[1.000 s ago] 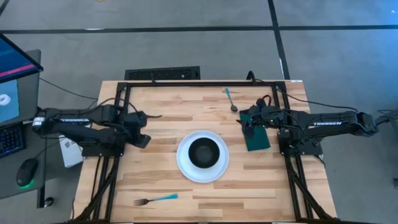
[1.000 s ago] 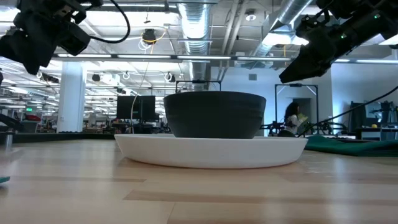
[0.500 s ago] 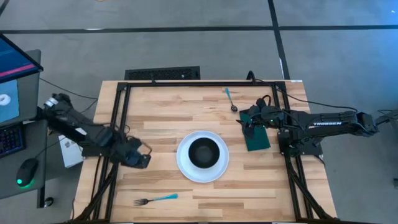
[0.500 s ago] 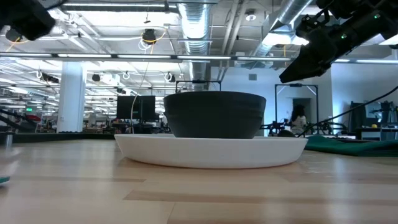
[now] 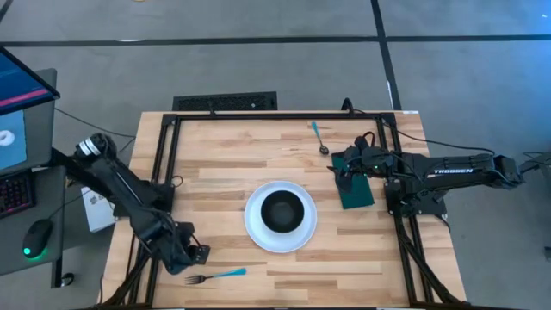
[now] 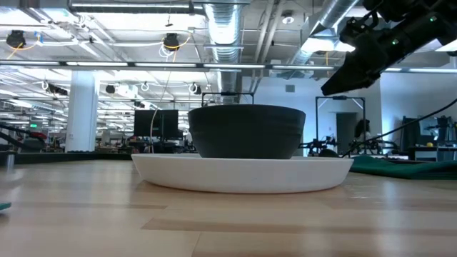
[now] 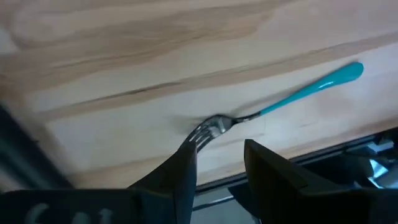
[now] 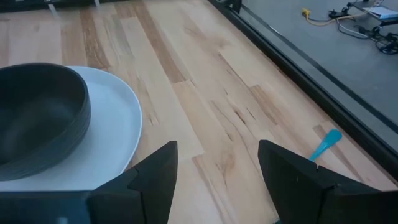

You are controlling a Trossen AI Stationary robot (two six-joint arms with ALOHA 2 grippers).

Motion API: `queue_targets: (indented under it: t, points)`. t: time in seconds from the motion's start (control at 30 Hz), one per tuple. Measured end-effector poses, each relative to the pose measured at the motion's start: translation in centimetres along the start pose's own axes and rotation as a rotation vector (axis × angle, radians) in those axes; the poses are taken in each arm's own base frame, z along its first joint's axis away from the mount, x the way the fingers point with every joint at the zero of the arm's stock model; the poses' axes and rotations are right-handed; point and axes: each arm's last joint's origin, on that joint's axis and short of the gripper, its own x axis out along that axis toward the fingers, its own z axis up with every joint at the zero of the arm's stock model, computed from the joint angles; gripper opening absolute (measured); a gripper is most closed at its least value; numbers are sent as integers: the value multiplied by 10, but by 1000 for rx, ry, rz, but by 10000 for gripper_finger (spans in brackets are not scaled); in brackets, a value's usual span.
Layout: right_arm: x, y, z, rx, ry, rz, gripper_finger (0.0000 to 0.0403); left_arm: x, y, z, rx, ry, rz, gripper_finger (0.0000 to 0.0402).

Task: Set table place
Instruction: Put the blue fork to the right of the white plate

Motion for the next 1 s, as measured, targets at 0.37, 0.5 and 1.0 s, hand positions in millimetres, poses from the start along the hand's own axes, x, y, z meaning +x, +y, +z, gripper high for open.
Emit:
queue_targets:
  t: [0.37, 0.5, 1.0]
  points:
    - [0, 0, -5, -13, 46, -1, 249, 33, -9, -13, 4, 98, 53, 122]
    - [0, 0, -5, -13, 47, -1, 249, 33, -8, -14, 6, 106, 63, 122]
    - [0, 0, -5, -13, 47, -1, 249, 33, 3, -20, 41, 97, 98, 122]
